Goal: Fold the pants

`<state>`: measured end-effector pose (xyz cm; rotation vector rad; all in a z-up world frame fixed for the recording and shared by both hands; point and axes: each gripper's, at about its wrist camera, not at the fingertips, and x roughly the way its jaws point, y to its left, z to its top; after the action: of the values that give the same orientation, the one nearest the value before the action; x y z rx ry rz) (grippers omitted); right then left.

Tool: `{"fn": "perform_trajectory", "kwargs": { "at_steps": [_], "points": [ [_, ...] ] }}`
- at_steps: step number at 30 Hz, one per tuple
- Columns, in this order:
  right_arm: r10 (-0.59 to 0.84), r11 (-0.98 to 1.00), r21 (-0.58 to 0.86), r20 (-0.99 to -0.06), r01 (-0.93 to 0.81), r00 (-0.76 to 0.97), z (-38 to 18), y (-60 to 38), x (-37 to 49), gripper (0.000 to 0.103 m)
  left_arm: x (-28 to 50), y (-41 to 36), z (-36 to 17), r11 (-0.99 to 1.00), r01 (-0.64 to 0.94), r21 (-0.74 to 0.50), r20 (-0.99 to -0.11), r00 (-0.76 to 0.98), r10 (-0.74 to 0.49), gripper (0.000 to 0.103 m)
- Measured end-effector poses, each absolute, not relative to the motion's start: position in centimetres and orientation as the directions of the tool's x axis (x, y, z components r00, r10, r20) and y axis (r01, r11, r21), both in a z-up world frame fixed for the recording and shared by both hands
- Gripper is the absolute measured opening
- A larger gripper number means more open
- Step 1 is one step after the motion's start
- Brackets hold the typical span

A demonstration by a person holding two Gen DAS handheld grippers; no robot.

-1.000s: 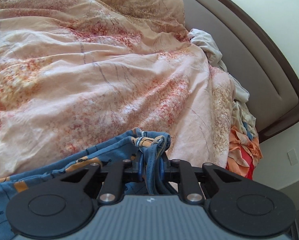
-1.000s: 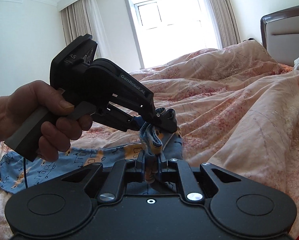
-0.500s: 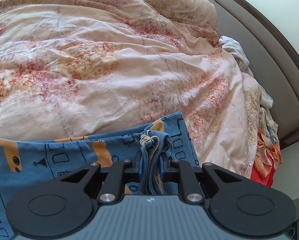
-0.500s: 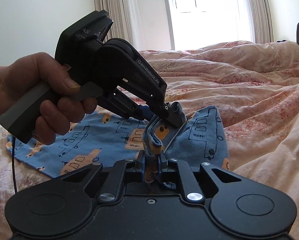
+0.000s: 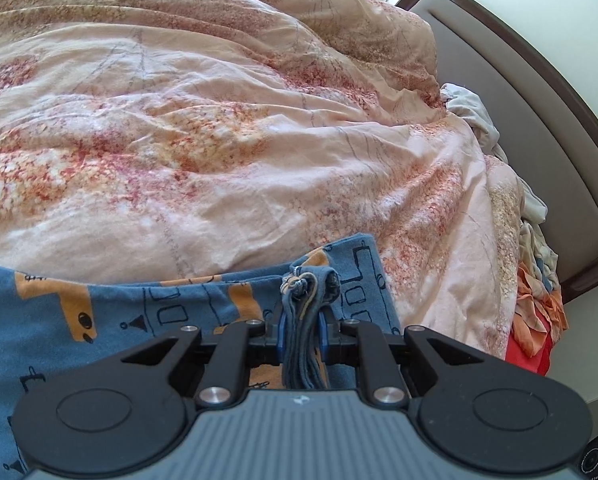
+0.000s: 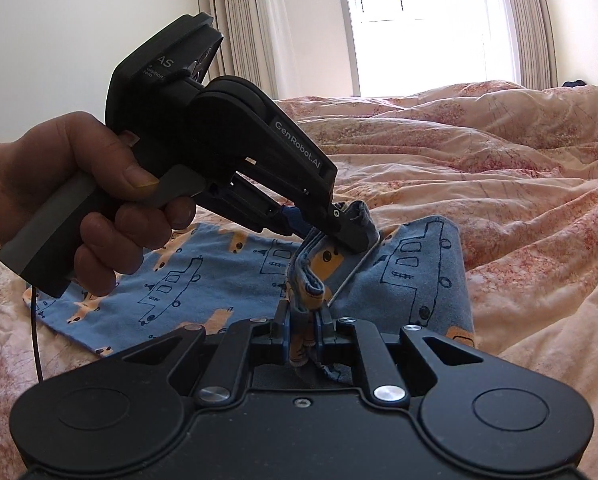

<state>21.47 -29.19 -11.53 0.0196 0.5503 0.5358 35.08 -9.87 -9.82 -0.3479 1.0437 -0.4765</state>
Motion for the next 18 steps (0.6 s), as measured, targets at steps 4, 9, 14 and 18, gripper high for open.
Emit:
{"fn": "perform_trajectory", "kwargs": {
  "at_steps": [4, 9, 14, 18],
  "points": [
    [0.498, 0.858, 0.163, -0.495, -0.487, 0.712, -11.6, -28.8, 21.1, 0.013, 34.6, -9.4, -10.2, 0.846, 0.2, -0.495, -0.737, 0.419, -0.531, 0.017],
    [0.507, 0.853, 0.17, -0.495, -0.493, 0.706, -11.6, -28.9, 21.0, 0.013, 34.1, -9.2, -10.3, 0.849, 0.198, -0.491, -0.736, 0.427, -0.525, 0.017],
    [0.51, 0.851, 0.172, -0.499, -0.497, 0.701, -11.6, -28.7, 20.9, 0.013, 33.8, -8.8, -9.9, 0.852, 0.198, -0.484, -0.739, 0.43, -0.519, 0.017],
    [0.514, 0.848, 0.174, -0.496, -0.5, 0.7, -11.4, -28.4, 21.0, 0.015, 33.7, -8.4, -9.6, 0.85, 0.196, -0.489, -0.734, 0.434, -0.522, 0.017]
  ]
}}
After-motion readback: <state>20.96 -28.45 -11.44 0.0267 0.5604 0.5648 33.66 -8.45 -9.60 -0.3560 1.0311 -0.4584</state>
